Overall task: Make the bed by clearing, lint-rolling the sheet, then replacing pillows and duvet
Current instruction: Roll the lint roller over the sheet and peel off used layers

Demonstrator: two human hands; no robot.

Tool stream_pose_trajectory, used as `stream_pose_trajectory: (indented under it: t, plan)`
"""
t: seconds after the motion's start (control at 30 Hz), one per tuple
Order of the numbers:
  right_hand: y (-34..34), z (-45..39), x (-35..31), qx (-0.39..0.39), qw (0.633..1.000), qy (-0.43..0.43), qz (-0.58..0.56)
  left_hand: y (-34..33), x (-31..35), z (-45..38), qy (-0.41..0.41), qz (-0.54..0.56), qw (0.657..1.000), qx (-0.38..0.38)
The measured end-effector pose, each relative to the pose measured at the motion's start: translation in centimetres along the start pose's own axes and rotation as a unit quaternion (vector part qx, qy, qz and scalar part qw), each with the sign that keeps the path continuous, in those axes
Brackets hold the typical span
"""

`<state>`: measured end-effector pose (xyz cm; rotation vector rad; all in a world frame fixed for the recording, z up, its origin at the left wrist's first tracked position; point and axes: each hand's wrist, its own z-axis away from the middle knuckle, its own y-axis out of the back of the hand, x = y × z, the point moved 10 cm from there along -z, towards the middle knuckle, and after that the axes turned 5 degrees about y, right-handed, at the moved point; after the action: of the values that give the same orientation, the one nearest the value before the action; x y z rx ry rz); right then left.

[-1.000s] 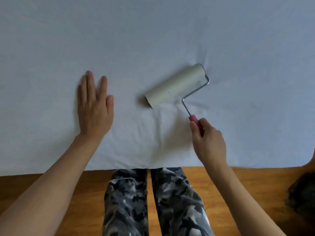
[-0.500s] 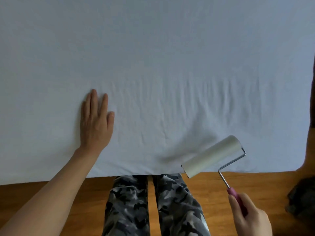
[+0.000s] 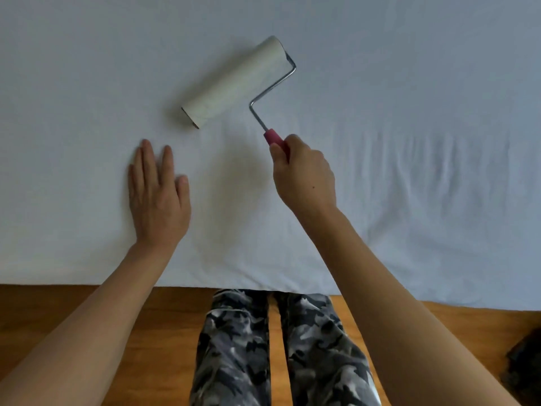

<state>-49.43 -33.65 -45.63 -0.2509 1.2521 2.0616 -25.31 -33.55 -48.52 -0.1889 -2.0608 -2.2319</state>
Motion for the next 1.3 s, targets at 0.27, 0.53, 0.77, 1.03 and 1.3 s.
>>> stream_pose_trajectory:
  t: [0.27, 0.53, 0.77, 1.03, 1.3]
  plan:
    - [0.1, 3.2, 4.2, -0.018, 0.999, -0.032, 0.019, -0.5, -0.8, 0.1, -0.001, 0.013, 1.0, 0.003]
    - [2.0, 18.2, 16.6, -0.066, 0.985, -0.153, 0.045, -0.6, -0.7, 0.2, 0.002, -0.002, 1.0, -0.01]
    - [4.0, 25.0, 22.0, -0.08, 0.973, -0.203, 0.073, -0.8, -0.5, -0.2, 0.005, -0.027, 0.999, -0.032]
    - [4.1, 18.6, 12.4, -0.047, 0.996, -0.056, 0.058, 0.9, -1.0, -1.4, 0.008, 0.021, 0.999, -0.047]
    - [-2.8, 4.7, -4.3, -0.065, 0.984, 0.131, 0.104, 4.8, -7.6, -4.7, 0.016, 0.068, 0.997, 0.036]
